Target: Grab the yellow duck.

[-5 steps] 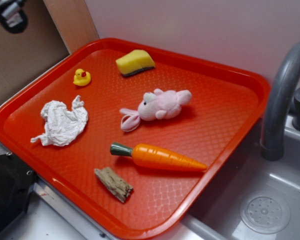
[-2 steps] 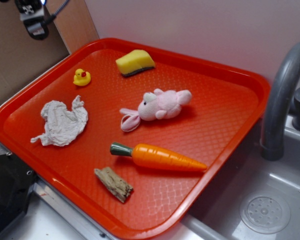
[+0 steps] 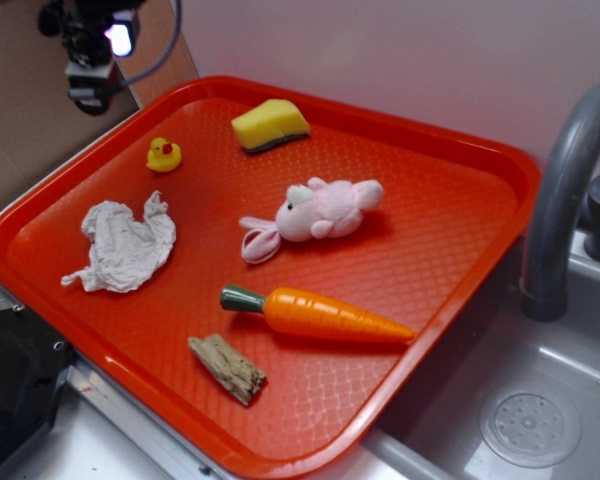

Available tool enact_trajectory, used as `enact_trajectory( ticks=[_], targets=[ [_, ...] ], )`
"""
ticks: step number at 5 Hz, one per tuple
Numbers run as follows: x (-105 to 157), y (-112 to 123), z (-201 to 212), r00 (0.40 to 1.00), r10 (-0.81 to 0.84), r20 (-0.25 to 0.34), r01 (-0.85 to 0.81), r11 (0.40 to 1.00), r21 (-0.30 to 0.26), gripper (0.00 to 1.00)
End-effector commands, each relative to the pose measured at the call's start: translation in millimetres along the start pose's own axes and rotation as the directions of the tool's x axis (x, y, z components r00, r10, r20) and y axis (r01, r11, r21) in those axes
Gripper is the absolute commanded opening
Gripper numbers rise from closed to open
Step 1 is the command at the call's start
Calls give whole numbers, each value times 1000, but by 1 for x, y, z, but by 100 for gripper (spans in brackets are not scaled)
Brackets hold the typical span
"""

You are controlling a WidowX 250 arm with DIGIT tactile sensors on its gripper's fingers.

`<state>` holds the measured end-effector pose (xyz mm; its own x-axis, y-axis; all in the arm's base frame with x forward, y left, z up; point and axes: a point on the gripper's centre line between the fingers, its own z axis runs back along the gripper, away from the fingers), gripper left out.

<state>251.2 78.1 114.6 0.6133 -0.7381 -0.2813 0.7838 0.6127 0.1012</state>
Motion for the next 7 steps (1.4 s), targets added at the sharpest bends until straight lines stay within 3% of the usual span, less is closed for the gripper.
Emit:
enact_trajectory(
  ticks=[1,3,4,6,7],
  targets=[
    [21,8,-49,981,-192,-29,190,979,-75,100],
    [24,5,-84,987,-153,-47,147,984,-104,100],
    [15,5,-90,998,-61,-21,58,994,-94,0],
    [12,2,-86,999,28,-19,-30,996,-85,0],
    [30,-4,-62,950,312,3,-312,950,-12,0]
  ],
)
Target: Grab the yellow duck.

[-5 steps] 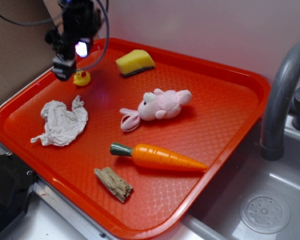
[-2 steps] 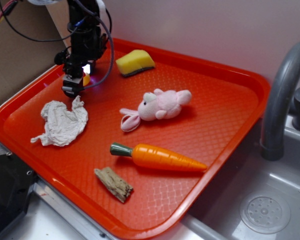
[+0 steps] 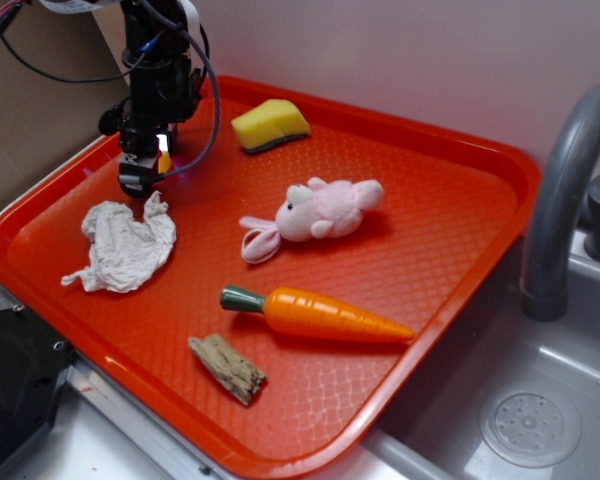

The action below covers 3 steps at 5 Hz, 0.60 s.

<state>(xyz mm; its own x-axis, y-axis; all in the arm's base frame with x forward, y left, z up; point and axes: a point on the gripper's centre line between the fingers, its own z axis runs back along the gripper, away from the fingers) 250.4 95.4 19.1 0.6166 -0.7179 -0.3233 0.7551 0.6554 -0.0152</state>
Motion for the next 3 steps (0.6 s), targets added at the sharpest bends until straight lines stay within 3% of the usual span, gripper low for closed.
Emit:
enact_trajectory(
  ticks=[1,2,3],
  targets=[
    [29,-43,95,808,527,261,-562,824,77,0],
    [30,-90,150,748,591,300,-622,783,9,0],
    [17,-118,177,657,711,250,-708,696,-121,0]
  ],
)
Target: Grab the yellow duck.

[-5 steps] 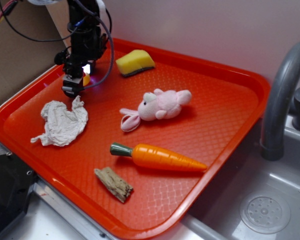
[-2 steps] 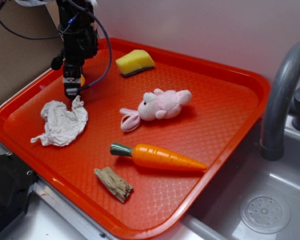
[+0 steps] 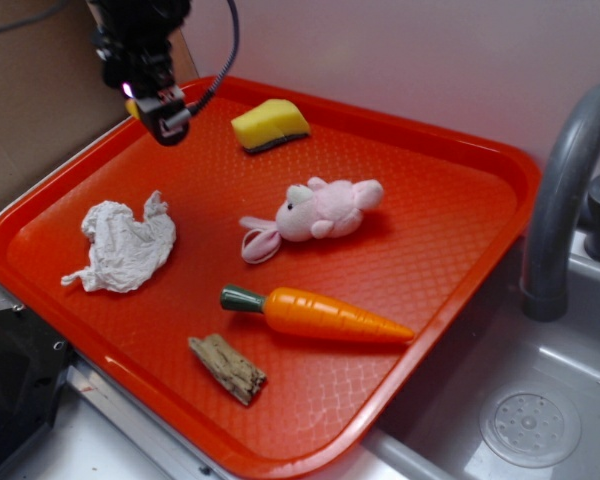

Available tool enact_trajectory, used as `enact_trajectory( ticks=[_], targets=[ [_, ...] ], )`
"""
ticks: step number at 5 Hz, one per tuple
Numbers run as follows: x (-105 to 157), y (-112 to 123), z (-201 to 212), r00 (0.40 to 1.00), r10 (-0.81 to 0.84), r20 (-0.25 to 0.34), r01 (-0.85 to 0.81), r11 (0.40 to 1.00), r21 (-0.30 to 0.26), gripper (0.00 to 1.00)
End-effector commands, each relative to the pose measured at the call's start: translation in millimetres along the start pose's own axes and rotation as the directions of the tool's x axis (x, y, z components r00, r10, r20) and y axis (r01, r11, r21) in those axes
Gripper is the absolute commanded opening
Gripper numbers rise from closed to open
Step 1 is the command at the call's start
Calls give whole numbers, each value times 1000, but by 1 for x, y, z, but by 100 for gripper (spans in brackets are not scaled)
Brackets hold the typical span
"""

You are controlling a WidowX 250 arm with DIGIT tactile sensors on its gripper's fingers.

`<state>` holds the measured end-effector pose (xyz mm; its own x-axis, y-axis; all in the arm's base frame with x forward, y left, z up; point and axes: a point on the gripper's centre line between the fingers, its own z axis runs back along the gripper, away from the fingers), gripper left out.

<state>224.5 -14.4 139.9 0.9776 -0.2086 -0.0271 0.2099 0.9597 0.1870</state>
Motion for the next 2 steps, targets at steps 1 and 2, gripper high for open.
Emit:
enact_trajectory(
  ticks=[1,2],
  targets=[
    [-9,-20,67,947,321,1,-320,945,-75,0],
    [-3,-4,68,912,405,62,-399,913,-88,0]
  ],
)
